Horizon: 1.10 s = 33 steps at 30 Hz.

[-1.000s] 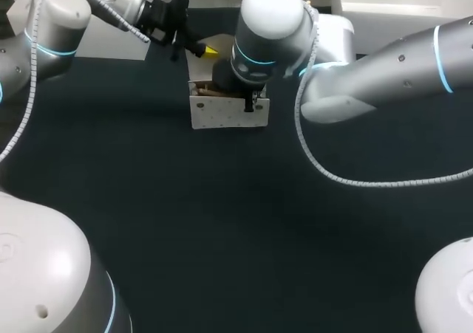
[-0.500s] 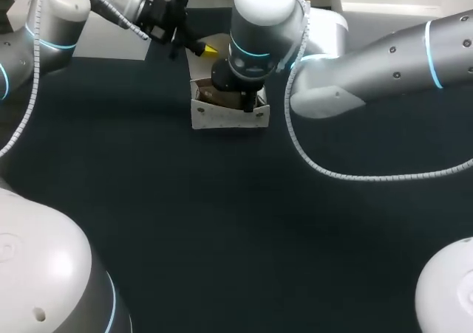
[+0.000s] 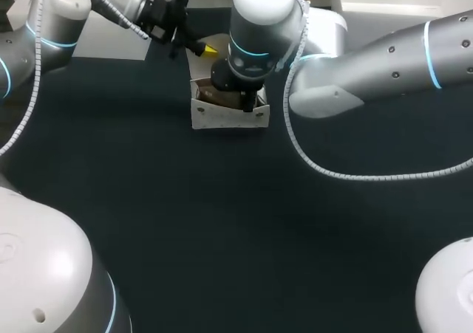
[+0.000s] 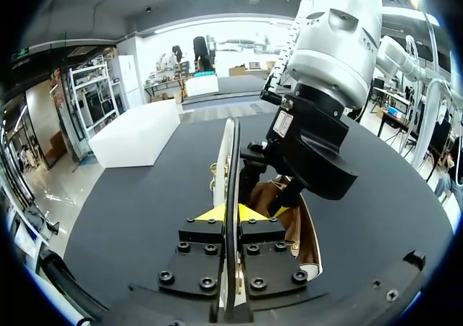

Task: Pick up the bag, open it, inspect its contents, close it, and place it on the opposite side

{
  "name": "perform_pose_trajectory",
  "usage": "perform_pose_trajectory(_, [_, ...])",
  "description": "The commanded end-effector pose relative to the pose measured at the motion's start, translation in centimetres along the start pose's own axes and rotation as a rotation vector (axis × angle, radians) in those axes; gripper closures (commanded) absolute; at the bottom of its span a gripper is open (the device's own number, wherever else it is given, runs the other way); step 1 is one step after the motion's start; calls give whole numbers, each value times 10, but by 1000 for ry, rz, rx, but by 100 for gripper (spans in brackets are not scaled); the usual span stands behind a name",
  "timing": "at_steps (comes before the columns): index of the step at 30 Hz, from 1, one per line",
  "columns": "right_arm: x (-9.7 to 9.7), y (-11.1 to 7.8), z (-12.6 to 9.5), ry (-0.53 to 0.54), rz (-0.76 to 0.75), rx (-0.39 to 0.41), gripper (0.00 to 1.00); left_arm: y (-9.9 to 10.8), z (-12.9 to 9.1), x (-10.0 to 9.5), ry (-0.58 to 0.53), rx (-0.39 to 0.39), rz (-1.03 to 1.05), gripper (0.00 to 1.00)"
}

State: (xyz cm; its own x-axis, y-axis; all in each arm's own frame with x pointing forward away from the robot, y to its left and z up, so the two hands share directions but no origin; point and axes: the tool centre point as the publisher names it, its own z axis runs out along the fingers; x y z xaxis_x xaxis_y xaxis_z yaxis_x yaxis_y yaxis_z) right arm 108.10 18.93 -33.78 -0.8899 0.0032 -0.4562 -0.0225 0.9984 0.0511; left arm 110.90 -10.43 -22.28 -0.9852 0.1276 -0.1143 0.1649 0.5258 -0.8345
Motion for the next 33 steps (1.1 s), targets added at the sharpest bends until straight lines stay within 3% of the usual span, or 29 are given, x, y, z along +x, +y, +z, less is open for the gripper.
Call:
perform_pose_trajectory(1, [1, 2, 4, -4, 1, 4, 0, 3, 3, -2, 6, 7, 2, 100])
perform_pose_trajectory(21, [-3, 2, 2, -14, -1, 1, 0, 2, 3, 0, 6, 6, 12, 100])
perform_pose_trajectory(25, [-4, 2, -1, -21, 0, 0, 33, 1, 4, 1, 5, 4, 20, 100])
perform_pose_trajectory(27, [-6, 2, -5, -38, 5, 1, 34, 0, 3, 1, 3, 1, 26, 100])
perform_pose_trajectory(28, [-7, 2, -7, -48, 7, 0, 48, -1, 3, 2, 2, 1, 28, 100])
perform_pose_trajectory(29, [-8, 2, -10, -60, 9, -1, 55, -2, 3, 2, 1, 0, 30, 100])
perform_pose_trajectory(31, [-11, 2, -18, -87, 12, 1, 64, -2, 3, 3, -1, -2, 33, 100])
perform_pose_trajectory(33, [-14, 2, -26, -116, 15, 2, 65, -3, 3, 4, -4, -5, 36, 100])
